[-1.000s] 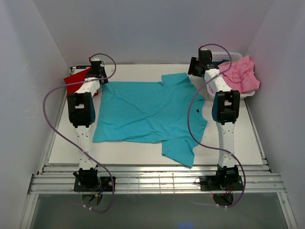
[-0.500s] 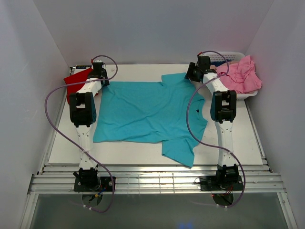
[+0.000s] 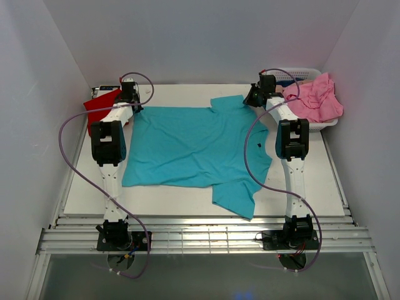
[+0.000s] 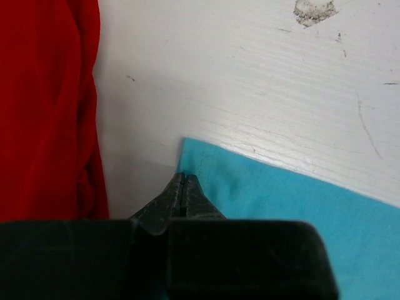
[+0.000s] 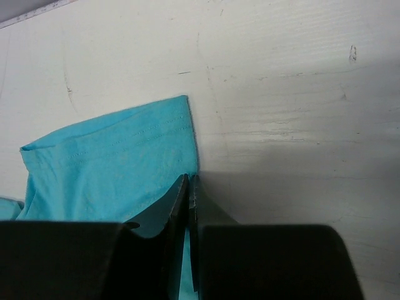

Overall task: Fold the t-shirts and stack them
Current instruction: Grap the side of the flattened tshirt furthest away from the robot with both arms

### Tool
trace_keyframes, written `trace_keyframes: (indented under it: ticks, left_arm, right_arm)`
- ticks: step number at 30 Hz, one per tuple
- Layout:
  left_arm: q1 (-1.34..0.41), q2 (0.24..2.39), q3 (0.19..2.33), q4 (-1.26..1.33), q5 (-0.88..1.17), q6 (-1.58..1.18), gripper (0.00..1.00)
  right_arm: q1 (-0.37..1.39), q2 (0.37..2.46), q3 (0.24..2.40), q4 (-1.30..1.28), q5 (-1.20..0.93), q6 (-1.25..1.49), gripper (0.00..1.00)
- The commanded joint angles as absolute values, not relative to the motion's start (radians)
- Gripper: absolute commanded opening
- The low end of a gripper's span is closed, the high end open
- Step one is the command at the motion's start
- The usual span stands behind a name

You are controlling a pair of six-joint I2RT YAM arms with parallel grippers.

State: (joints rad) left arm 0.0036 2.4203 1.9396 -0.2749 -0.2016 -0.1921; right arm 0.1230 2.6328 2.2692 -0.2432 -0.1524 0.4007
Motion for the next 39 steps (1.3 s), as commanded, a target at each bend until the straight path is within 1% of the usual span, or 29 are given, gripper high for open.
trace_keyframes:
  ticks: [1, 8, 13, 17, 23, 26, 34, 39]
  left_arm:
    - [0.035, 2.431, 1.964, -0.253, -0.180, -0.204, 0.00]
    - [0.052, 2.413, 1.934, -0.219, -0.164, -0.218, 0.00]
    - [0.055, 2.355, 1.881, -0.169, -0.167, -0.227, 0.00]
    - [0.057, 2.292, 1.813, -0.123, -0.132, -0.253, 0.00]
    - [0.058, 2.228, 1.783, -0.094, -0.087, -0.279, 0.00]
    - [0.058, 2.197, 1.737, -0.060, -0.083, -0.288, 0.00]
    - [0.058, 2.037, 1.511, 0.127, -0.100, -0.282, 0.00]
    - [0.057, 2.034, 1.503, 0.091, -0.086, -0.288, 0.00]
  right_arm:
    - [0.121, 2.657, 2.249, -0.246, -0.183, 0.405, 0.08]
    - [0.121, 2.606, 2.201, -0.216, -0.199, 0.410, 0.08]
    - [0.121, 2.545, 2.148, -0.181, -0.212, 0.416, 0.08]
    - [0.121, 2.467, 2.042, -0.129, -0.242, 0.414, 0.08]
    - [0.121, 2.366, 1.948, -0.103, -0.290, 0.407, 0.08]
    - [0.123, 2.321, 1.882, -0.088, -0.305, 0.400, 0.08]
    - [0.127, 2.237, 1.732, -0.060, -0.324, 0.379, 0.08]
    - [0.136, 2.177, 1.674, -0.064, -0.325, 0.365, 0.08]
